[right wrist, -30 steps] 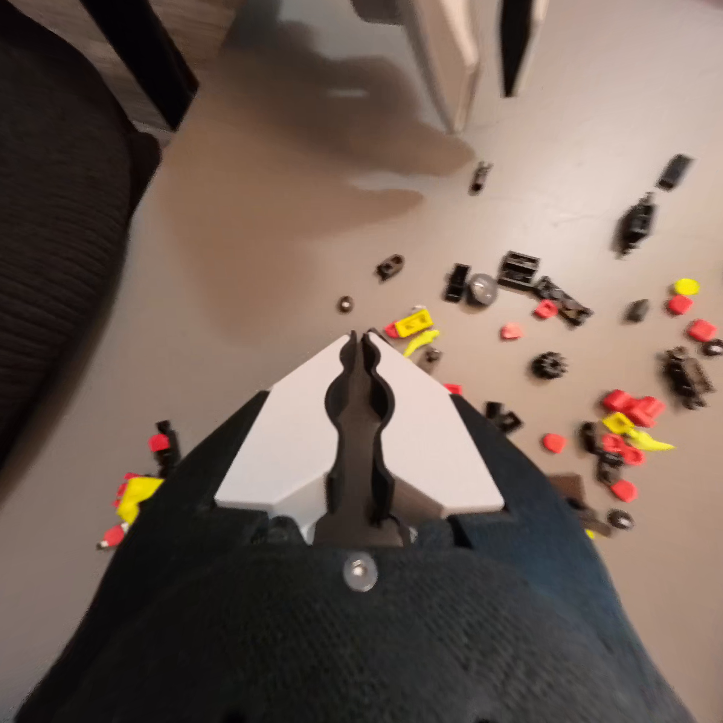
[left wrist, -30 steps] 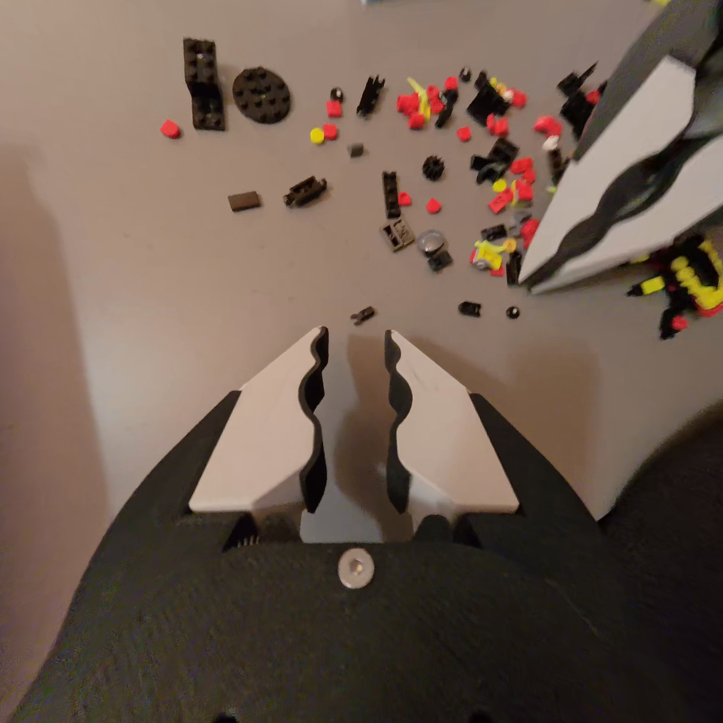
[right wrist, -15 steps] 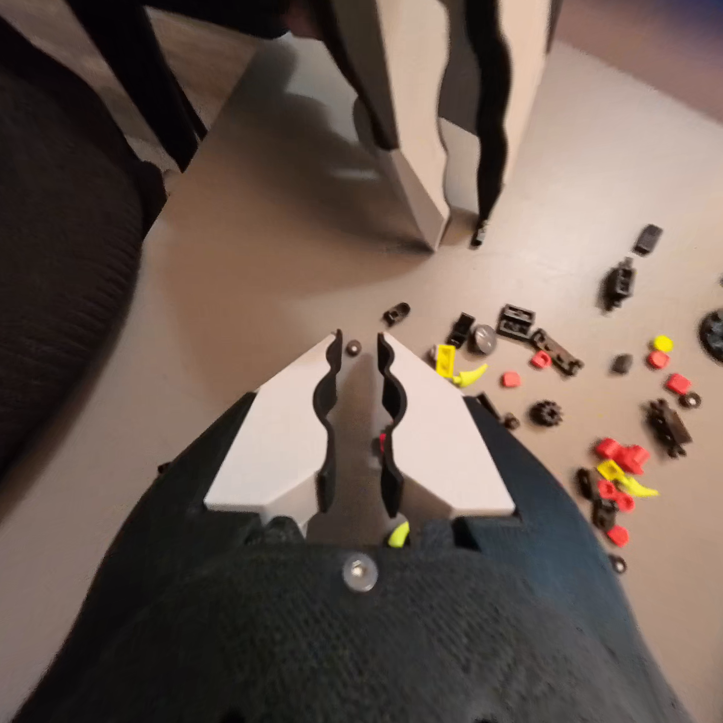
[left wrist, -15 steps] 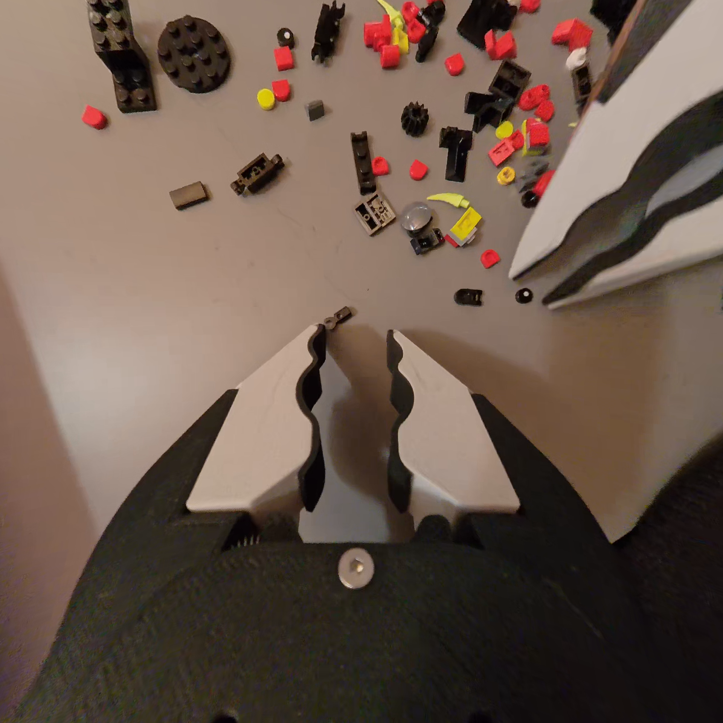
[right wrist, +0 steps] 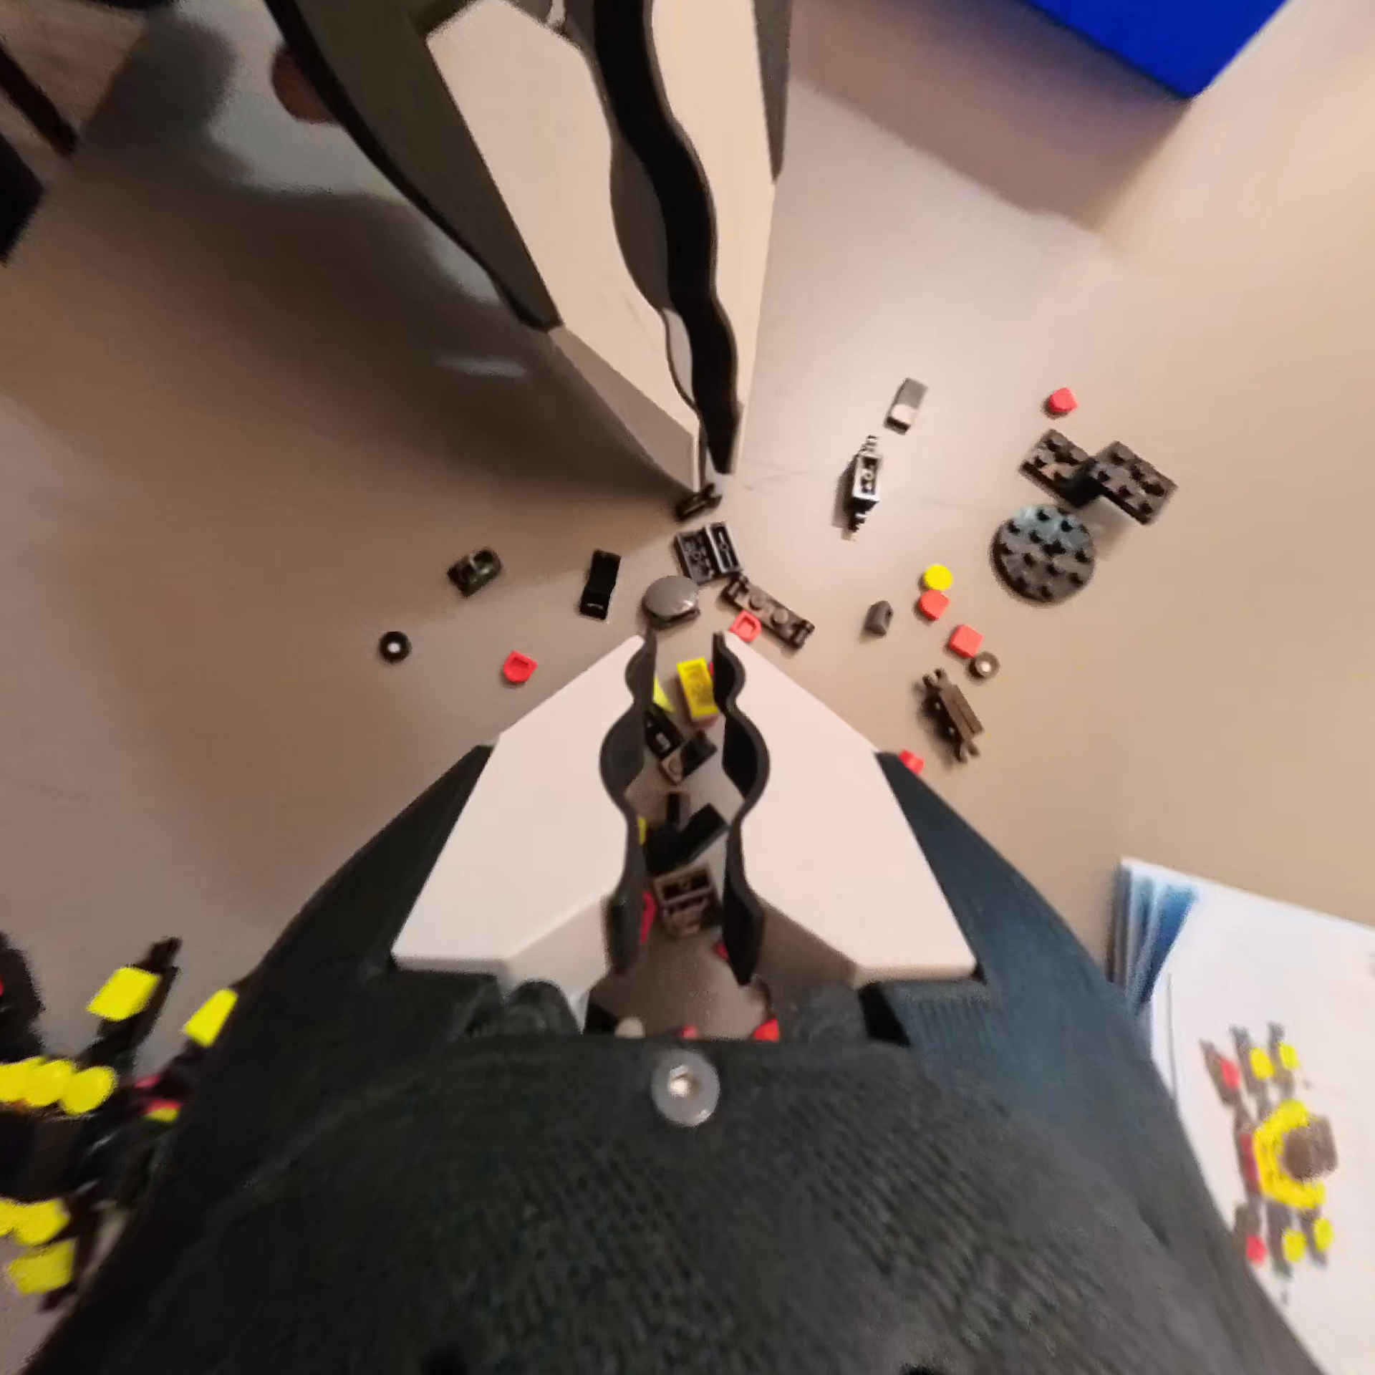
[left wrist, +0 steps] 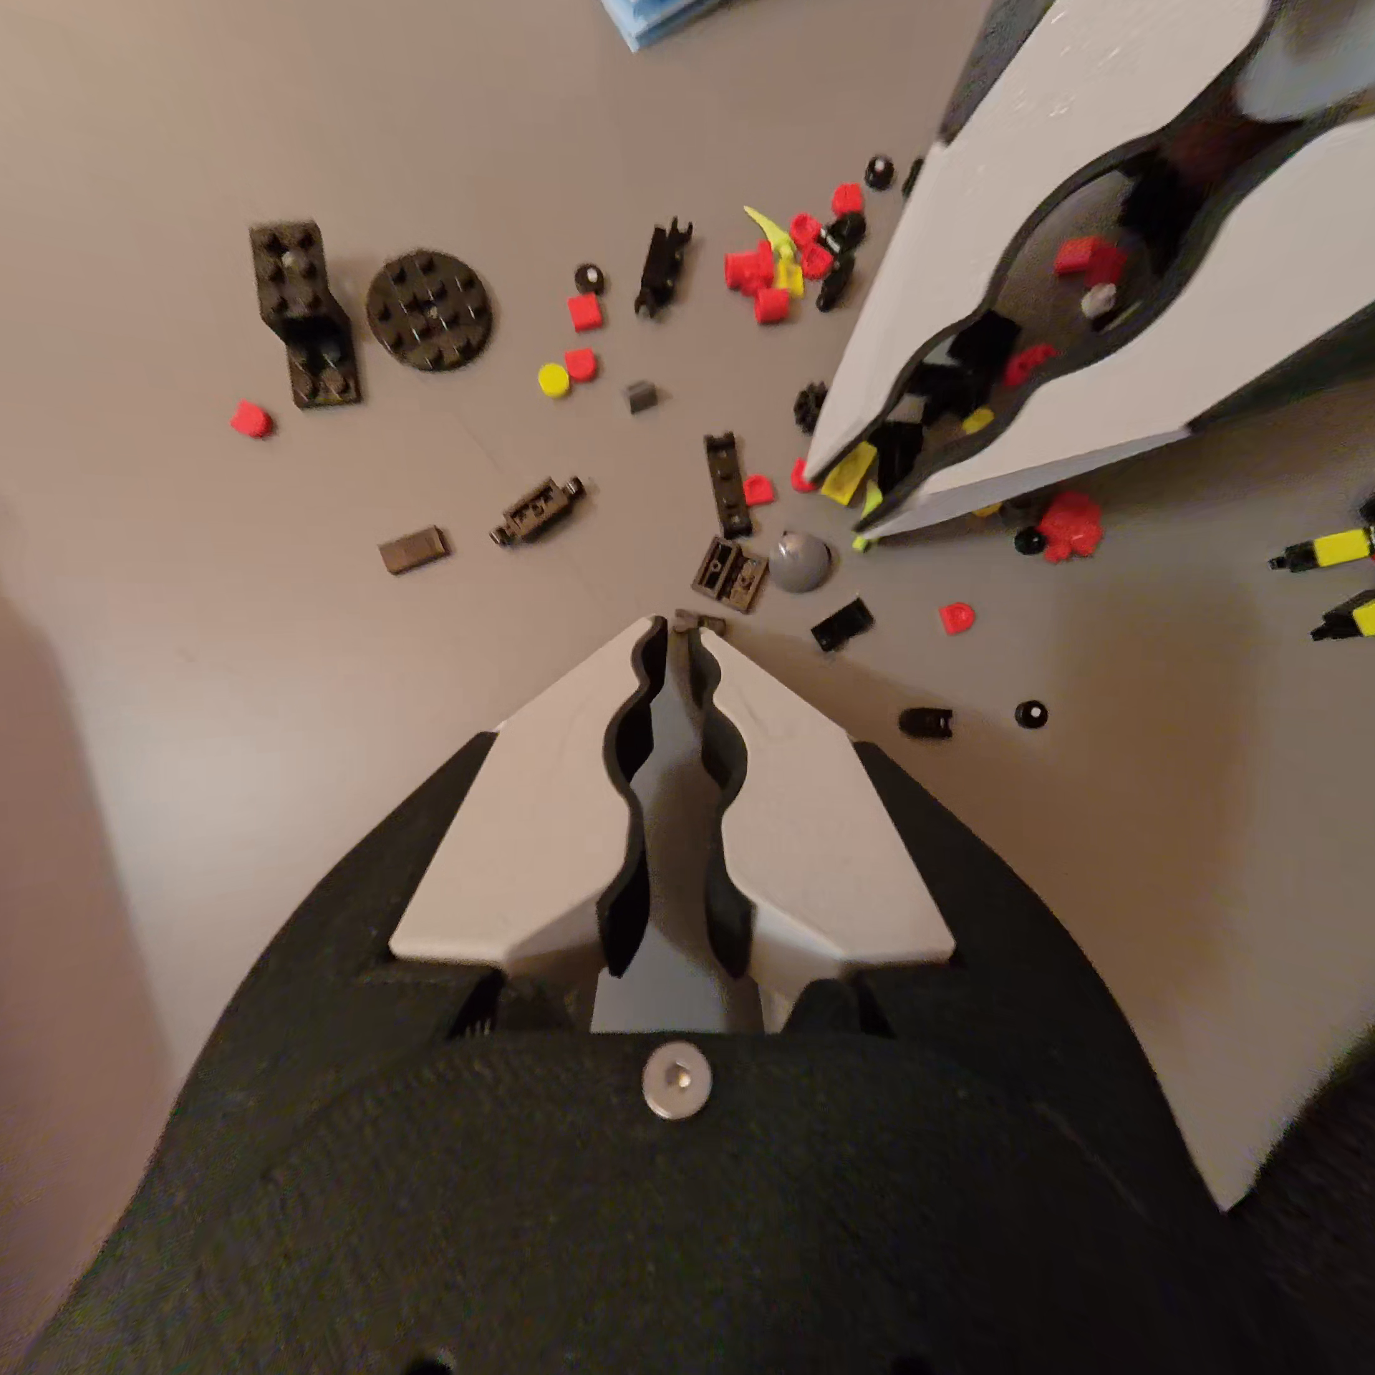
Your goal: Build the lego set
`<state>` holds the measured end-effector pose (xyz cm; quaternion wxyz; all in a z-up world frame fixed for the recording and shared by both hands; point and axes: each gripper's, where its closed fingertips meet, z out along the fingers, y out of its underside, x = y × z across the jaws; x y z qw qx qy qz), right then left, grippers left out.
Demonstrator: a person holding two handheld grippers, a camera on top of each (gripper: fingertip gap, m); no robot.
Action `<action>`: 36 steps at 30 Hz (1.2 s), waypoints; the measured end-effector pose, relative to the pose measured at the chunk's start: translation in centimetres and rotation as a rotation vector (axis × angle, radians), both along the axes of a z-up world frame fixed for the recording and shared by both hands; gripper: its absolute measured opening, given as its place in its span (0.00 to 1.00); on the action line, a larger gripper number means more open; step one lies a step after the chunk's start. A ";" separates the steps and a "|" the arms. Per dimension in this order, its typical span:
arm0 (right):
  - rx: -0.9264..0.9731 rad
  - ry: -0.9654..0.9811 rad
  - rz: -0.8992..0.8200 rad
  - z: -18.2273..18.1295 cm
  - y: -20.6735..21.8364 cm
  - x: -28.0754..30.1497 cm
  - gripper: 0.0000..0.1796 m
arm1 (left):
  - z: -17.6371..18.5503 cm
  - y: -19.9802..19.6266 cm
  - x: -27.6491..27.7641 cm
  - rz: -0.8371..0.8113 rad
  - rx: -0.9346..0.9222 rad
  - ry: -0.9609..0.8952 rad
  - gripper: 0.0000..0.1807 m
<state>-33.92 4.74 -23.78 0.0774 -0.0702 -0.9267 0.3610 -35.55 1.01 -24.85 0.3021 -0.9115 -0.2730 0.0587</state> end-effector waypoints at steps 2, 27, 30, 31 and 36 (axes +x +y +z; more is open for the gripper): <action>-0.053 -0.005 -0.072 1.4 1.1 0.3 0.08 | 0.8 0.2 0.0 -0.011 0.046 0.010 0.06; 0.022 -0.096 -0.458 -1.3 12.1 2.2 0.10 | -0.5 4.5 5.1 -0.273 -0.002 0.139 0.64; 0.014 -0.089 -0.399 -1.2 9.3 1.0 0.10 | -0.2 3.7 3.2 -0.211 0.000 0.181 0.56; 0.025 -0.082 -0.389 -1.2 9.0 0.8 0.12 | -0.1 3.4 2.7 -0.192 0.001 0.188 0.55; 0.028 -0.079 -0.457 1.0 11.6 2.1 0.15 | 0.7 2.8 2.6 -0.178 0.038 0.196 0.53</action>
